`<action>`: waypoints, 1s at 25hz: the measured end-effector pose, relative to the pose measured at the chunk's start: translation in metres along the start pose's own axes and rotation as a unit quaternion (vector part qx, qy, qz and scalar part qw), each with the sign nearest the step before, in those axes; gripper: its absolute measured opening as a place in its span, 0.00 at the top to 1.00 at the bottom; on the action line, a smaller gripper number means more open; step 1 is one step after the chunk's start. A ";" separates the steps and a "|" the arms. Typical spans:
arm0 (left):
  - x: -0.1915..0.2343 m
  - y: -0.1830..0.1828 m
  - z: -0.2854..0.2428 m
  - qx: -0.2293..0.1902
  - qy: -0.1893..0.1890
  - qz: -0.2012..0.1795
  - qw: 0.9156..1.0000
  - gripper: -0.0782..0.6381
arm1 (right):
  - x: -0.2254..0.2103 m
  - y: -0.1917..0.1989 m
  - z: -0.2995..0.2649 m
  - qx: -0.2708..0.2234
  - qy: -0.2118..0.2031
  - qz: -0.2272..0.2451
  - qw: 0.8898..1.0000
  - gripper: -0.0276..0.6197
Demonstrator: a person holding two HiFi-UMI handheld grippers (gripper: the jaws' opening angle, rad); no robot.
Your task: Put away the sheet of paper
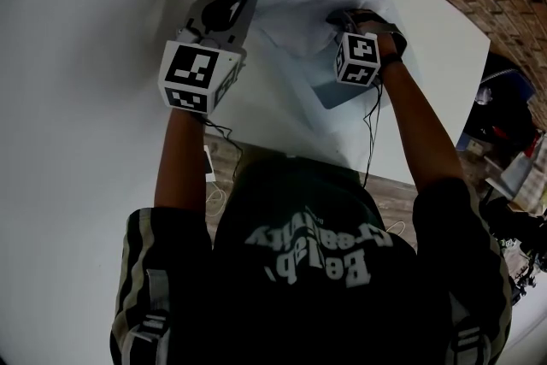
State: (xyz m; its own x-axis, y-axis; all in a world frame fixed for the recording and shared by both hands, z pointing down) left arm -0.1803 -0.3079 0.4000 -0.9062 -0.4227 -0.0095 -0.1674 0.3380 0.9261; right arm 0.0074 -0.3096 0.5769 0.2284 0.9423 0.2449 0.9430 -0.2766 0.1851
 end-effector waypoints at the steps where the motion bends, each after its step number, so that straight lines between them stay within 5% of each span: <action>1: 0.000 0.000 0.000 0.000 0.000 0.000 1.000 0.85 | 0.001 0.002 -0.003 0.009 -0.003 -0.006 1.000 0.96; 5: 0.003 0.002 -0.001 0.010 0.000 0.001 1.000 0.85 | -0.002 0.003 -0.005 0.019 -0.014 -0.041 0.999 0.95; 8: 0.004 0.000 -0.004 0.004 0.000 0.001 1.000 0.85 | -0.001 0.000 0.006 0.005 -0.033 -0.055 0.998 0.73; 14: 0.006 0.000 -0.007 0.001 0.003 0.008 1.000 0.85 | 0.010 -0.004 0.045 -0.037 -0.049 -0.069 0.996 0.60; 21: 0.009 -0.002 -0.010 -0.007 0.007 0.012 1.000 0.85 | 0.013 0.000 0.081 -0.059 -0.023 -0.056 0.996 0.43; 25: 0.010 -0.002 -0.011 -0.010 0.009 0.013 1.000 0.85 | 0.033 0.006 0.065 0.000 -0.063 -0.006 0.998 0.39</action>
State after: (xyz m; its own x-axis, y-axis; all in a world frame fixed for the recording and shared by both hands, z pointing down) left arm -0.1845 -0.3215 0.4019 -0.9033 -0.4285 0.0220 -0.1349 0.3324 0.9335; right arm 0.0361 -0.2680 0.5239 0.2452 0.9618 0.1218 0.9457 -0.2649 0.1882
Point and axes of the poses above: the fingertips, and each gripper's own axes: z backward along the fingers, x to its left, y out of its underside, the point moved 4 cm from there along z, backward along the fingers, and after that the axes turned 9 degrees about -y, right-handed, at the moved point
